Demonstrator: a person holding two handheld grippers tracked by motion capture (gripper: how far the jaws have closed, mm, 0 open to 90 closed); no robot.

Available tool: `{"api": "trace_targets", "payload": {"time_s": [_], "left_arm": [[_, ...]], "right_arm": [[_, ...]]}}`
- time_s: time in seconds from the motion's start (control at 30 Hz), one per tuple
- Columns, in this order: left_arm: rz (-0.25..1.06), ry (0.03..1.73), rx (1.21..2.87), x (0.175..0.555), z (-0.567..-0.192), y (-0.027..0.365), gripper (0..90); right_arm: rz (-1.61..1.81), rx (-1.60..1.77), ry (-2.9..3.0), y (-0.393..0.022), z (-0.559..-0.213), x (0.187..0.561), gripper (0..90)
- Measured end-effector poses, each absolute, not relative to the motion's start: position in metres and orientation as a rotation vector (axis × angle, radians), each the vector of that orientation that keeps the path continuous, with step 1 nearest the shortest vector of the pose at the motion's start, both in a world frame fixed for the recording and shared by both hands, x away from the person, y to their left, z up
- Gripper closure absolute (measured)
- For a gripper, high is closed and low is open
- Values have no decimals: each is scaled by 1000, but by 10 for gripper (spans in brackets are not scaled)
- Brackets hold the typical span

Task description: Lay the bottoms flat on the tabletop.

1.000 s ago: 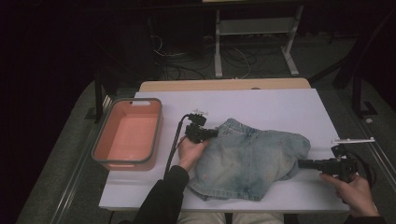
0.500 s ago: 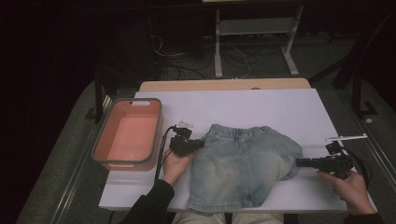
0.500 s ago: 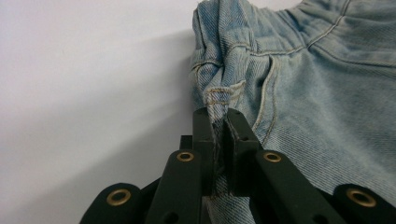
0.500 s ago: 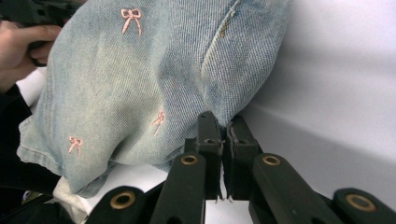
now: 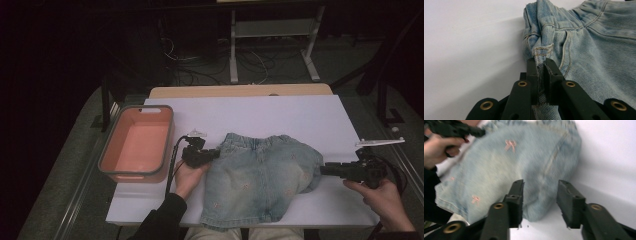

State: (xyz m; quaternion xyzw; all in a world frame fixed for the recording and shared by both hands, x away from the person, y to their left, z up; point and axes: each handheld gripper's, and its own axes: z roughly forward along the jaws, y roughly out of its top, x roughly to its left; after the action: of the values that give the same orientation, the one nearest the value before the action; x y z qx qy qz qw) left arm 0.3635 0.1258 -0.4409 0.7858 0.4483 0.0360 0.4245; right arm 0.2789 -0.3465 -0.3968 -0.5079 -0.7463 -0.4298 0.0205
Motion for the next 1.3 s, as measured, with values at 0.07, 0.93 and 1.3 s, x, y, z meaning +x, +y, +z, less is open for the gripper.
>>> {"api": "trace_targets", "payload": {"time_s": [0.07, 0.93, 1.3], "left_arm": [[88, 1122, 1963, 364, -441, 126, 832], [97, 1109, 1973, 366, -445, 124, 816], [103, 1107, 1977, 366, -446, 122, 814]], "right_arm": [[-1377, -1560, -2310, -346, -391, 282, 490], [-1293, -1652, -2410, -293, -423, 419, 374], [-1160, -1669, -2437, -284, -440, 424, 426]]}}
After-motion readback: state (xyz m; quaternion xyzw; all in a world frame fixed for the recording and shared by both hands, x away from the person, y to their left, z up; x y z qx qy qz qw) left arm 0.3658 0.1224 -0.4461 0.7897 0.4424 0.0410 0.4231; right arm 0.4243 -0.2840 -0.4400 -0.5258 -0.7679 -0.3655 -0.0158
